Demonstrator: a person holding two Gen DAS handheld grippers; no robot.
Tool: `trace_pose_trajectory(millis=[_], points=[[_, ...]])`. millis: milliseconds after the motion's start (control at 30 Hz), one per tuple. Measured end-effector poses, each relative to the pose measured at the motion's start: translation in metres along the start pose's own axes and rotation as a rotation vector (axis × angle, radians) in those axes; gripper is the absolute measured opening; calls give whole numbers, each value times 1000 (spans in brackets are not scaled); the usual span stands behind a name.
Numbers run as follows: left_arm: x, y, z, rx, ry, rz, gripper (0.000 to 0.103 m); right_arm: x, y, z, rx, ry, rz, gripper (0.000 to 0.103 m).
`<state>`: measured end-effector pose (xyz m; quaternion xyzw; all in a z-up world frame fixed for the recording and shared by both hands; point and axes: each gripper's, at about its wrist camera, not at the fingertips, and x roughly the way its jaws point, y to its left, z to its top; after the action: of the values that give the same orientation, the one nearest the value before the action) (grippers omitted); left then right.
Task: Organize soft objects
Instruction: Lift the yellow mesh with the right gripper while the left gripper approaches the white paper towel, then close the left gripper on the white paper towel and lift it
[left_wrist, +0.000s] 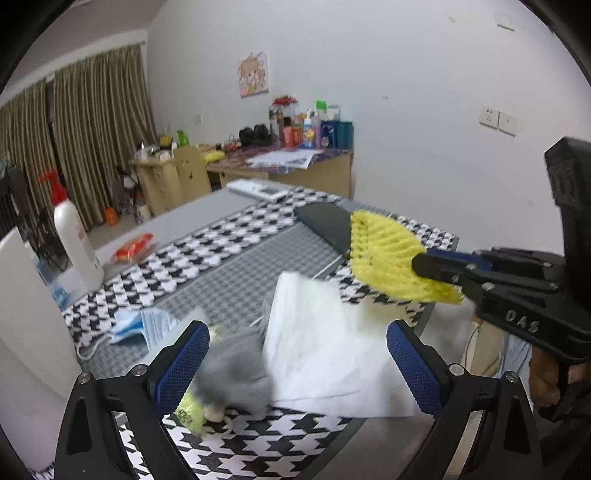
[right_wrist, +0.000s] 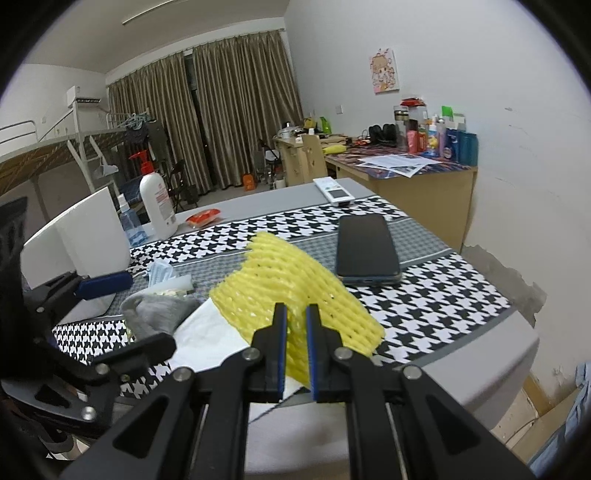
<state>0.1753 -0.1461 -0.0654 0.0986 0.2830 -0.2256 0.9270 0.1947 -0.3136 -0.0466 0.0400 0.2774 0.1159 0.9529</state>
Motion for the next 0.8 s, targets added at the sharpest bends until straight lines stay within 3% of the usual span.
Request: trace_pose_trajectory(millis=[133, 233, 633, 800], points=[[1, -12, 5, 35, -7, -17, 97, -3, -6, -3, 10, -3, -2, 13], [17, -17, 5, 45, 44, -45, 97, -7, -11, -5, 21, -6, -6, 13], [65, -27, -9, 25, 237, -125, 76, -12, -21, -11, 47, -9, -14, 13], [72, -34, -12, 57, 260, -94, 69, -13, -22, -11, 52, -11, -12, 13]])
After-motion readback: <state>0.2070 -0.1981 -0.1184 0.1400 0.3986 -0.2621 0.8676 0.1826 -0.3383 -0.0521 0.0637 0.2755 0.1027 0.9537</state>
